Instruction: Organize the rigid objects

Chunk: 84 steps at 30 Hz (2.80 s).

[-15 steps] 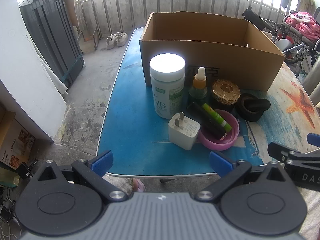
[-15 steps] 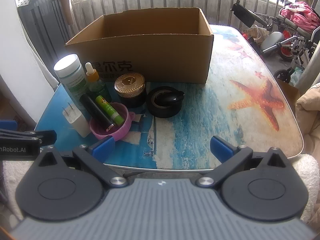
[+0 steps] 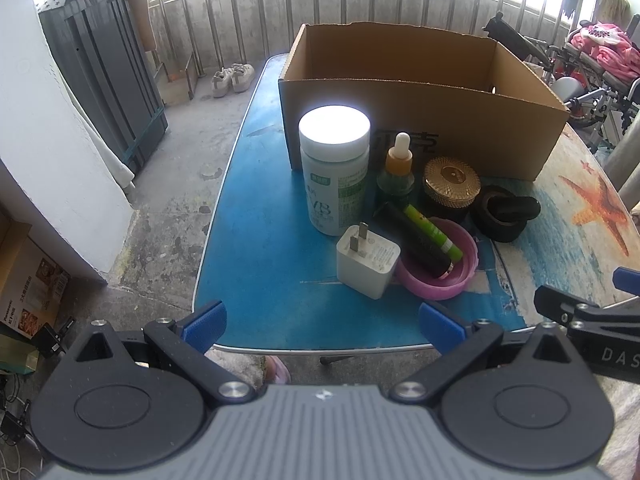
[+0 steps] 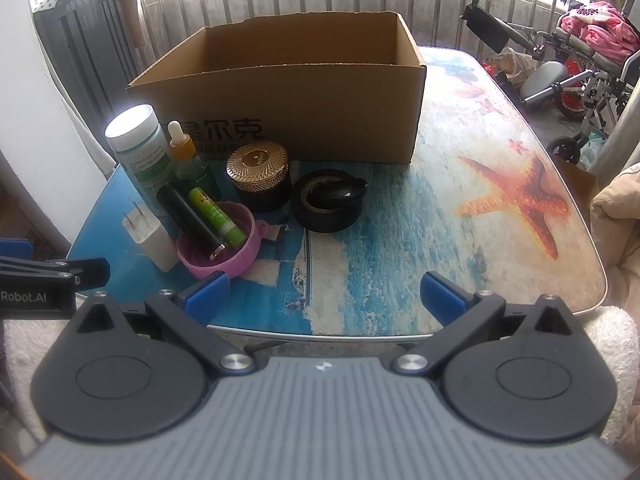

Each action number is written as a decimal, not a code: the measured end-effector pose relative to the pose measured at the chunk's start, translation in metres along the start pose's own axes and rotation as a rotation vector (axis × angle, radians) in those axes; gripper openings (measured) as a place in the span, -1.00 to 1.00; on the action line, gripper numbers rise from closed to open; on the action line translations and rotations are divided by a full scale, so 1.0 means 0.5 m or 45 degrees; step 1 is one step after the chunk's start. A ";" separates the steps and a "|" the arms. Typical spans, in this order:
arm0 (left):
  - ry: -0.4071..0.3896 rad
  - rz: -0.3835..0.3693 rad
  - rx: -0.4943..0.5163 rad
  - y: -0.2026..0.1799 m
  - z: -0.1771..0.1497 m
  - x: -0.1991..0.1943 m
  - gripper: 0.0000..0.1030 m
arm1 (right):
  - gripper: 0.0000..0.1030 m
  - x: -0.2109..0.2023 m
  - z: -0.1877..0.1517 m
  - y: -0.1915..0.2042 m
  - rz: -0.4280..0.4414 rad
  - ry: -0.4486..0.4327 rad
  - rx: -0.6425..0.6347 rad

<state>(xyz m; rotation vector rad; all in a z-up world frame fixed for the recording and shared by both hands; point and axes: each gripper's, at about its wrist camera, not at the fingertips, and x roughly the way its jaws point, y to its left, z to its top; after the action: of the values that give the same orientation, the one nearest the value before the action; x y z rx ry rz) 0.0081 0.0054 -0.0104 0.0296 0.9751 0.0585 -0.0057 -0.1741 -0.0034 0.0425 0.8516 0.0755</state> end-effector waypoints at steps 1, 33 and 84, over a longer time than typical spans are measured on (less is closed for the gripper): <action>-0.001 -0.001 -0.001 0.000 -0.001 0.000 0.99 | 0.98 0.000 0.000 0.000 0.000 0.000 0.000; -0.138 -0.287 0.012 -0.011 0.022 -0.007 0.99 | 0.98 0.011 0.028 -0.075 0.146 -0.198 0.014; -0.218 -0.522 0.276 -0.091 -0.016 0.047 0.42 | -0.83 0.164 0.051 -0.063 0.351 0.186 -0.033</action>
<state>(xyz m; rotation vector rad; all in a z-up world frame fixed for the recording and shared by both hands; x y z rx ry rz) 0.0162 -0.0384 -0.0367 0.0328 0.7971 -0.4206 0.0686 -0.1987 -0.0502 0.1311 0.9867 0.3522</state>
